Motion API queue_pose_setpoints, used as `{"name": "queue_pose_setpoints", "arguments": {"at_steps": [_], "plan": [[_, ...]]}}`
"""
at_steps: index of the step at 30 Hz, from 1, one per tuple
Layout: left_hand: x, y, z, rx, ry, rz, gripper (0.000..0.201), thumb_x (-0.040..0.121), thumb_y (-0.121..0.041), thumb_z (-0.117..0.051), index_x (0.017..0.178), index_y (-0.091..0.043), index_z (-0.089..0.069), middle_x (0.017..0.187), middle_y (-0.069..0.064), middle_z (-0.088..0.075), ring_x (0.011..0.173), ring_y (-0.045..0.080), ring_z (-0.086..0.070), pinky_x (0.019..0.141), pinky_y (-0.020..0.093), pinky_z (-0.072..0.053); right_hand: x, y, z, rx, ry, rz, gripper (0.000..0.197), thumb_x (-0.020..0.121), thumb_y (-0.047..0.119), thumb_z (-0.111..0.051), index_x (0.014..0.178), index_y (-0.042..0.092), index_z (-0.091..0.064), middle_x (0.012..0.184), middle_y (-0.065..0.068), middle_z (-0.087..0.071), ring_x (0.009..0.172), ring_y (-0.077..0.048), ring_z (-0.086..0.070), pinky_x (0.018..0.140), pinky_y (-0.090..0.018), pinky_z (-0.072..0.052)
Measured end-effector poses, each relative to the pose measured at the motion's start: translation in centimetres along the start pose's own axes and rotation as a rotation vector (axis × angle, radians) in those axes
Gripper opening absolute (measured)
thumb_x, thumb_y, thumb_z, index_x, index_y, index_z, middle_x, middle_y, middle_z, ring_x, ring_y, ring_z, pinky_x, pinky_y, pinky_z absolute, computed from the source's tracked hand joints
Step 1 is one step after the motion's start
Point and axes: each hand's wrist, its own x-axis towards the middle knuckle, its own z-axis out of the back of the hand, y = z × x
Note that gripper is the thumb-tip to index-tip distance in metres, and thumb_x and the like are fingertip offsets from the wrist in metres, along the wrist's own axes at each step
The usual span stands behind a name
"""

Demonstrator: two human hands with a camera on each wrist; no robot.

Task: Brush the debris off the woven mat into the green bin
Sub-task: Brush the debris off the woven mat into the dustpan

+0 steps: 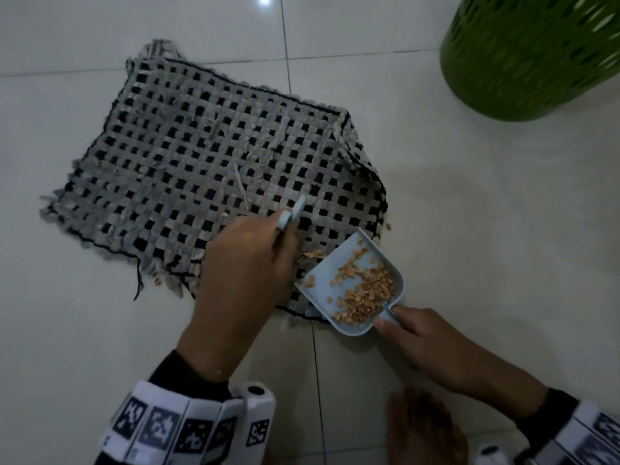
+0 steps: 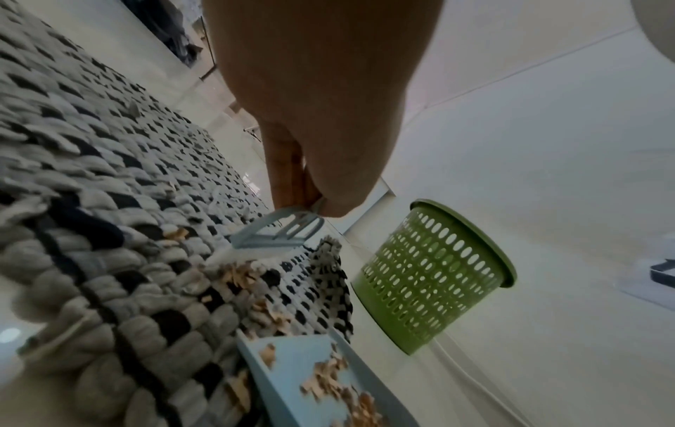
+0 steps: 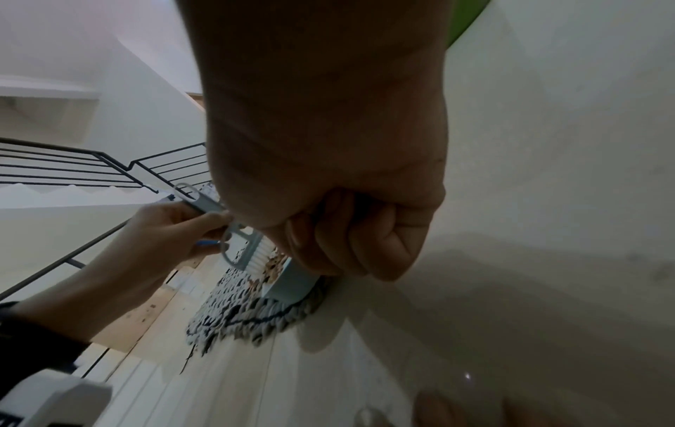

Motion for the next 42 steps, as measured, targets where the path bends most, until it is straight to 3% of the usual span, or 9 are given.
{"name": "queue_pose_setpoints", "arguments": {"at_steps": [3, 6, 11, 16, 21, 28, 31, 36, 42], "plan": [[-0.2, 1.3, 1.5, 0.046, -0.076, 0.072, 0.015, 0.097, -0.014, -0.063, 0.092, -0.009, -0.076, 0.058, 0.003, -0.056, 0.049, 0.015, -0.041, 0.049, 0.023, -0.018, -0.1, 0.0, 0.7, 0.03, 0.039, -0.019, 0.026, 0.101, 0.031, -0.051, 0.094, 0.013, -0.069, 0.055, 0.021, -0.06, 0.05, 0.004, -0.051, 0.051, -0.014, -0.038], [-0.6, 1.9, 1.6, 0.029, -0.067, 0.14, 0.02, 0.098, -0.014, -0.06, 0.084, -0.008, -0.074, 0.055, 0.001, -0.053, 0.046, 0.015, -0.039, 0.048, 0.023, -0.02, 0.0, 0.0, 1.5, 0.014, 0.051, -0.008, 0.026, 0.101, 0.029, -0.053, 0.094, 0.01, -0.07, 0.052, 0.022, -0.058, 0.047, 0.003, -0.05, 0.052, -0.016, -0.037], [-1.4, -1.0, -0.7, -0.025, 0.02, 0.02, 0.026, 0.099, -0.021, -0.057, 0.099, -0.005, -0.077, 0.063, 0.006, -0.066, 0.056, 0.008, -0.034, 0.054, 0.016, -0.017, -0.1, -0.3, 2.2, -0.003, 0.058, -0.001, 0.025, 0.101, 0.027, -0.052, 0.096, 0.012, -0.071, 0.051, 0.02, -0.057, 0.046, 0.002, -0.049, 0.052, -0.019, -0.038], [-1.4, -0.4, -0.1, -0.062, -0.069, 0.015, 0.016, 0.095, -0.013, -0.067, 0.085, -0.005, -0.075, 0.056, 0.0, -0.056, 0.048, 0.009, -0.035, 0.052, 0.01, -0.017, -0.3, -0.6, 2.5, -0.002, 0.043, 0.018, 0.024, 0.1, 0.028, -0.053, 0.094, 0.014, -0.072, 0.052, 0.017, -0.057, 0.046, 0.001, -0.047, 0.052, -0.023, -0.038], [-1.1, 1.8, 1.1, 0.019, -0.1, 0.073, 0.017, 0.096, -0.012, -0.063, 0.085, -0.006, -0.073, 0.057, 0.003, -0.057, 0.048, 0.017, -0.042, 0.05, 0.024, -0.025, -0.7, -0.6, 2.8, 0.001, 0.042, 0.063, 0.021, 0.099, 0.027, -0.056, 0.082, 0.025, -0.069, 0.052, 0.015, -0.058, 0.046, 0.0, -0.046, 0.051, -0.023, -0.037], [-1.7, 0.8, -0.7, 0.0, -0.057, 0.021, 0.028, 0.1, -0.016, -0.056, 0.089, 0.003, -0.073, 0.061, 0.01, -0.062, 0.053, 0.012, -0.034, 0.054, 0.019, -0.02, -1.0, -0.6, 1.7, -0.056, 0.018, 0.095, 0.027, 0.099, 0.028, -0.056, 0.08, 0.015, -0.07, 0.055, 0.018, -0.059, 0.047, -0.001, -0.049, 0.049, -0.015, -0.033], [-2.1, -0.2, -1.5, -0.021, -0.037, -0.026, 0.022, 0.097, -0.015, -0.062, 0.104, 0.001, -0.075, 0.07, 0.01, -0.07, 0.055, 0.015, -0.046, 0.058, 0.021, -0.03, -0.6, -0.5, 1.7, -0.062, 0.015, 0.076, 0.03, 0.098, 0.029, -0.057, 0.082, 0.007, -0.071, 0.054, 0.014, -0.057, 0.048, -0.001, -0.048, 0.048, -0.016, -0.033], [-2.7, -1.6, -2.6, -0.005, -0.016, -0.137, 0.023, 0.087, -0.011, -0.069, 0.103, 0.004, -0.075, 0.076, 0.011, -0.074, 0.056, 0.024, -0.059, 0.056, 0.028, -0.045, -0.4, 0.0, 2.2, -0.031, 0.043, -0.014, 0.029, 0.098, 0.032, -0.057, 0.083, 0.013, -0.072, 0.051, 0.011, -0.055, 0.046, -0.001, -0.046, 0.051, -0.023, -0.037], [-3.4, -3.8, -4.0, -0.133, 0.051, -0.165, 0.036, 0.091, -0.026, -0.053, 0.105, -0.001, -0.075, 0.082, 0.008, -0.076, 0.061, 0.022, -0.063, 0.055, 0.032, -0.055, -0.1, 0.0, 2.6, -0.041, 0.053, -0.041, 0.03, 0.099, 0.033, -0.056, 0.086, 0.011, -0.072, 0.049, 0.016, -0.056, 0.043, 0.0, -0.046, 0.051, -0.023, -0.037]]}}
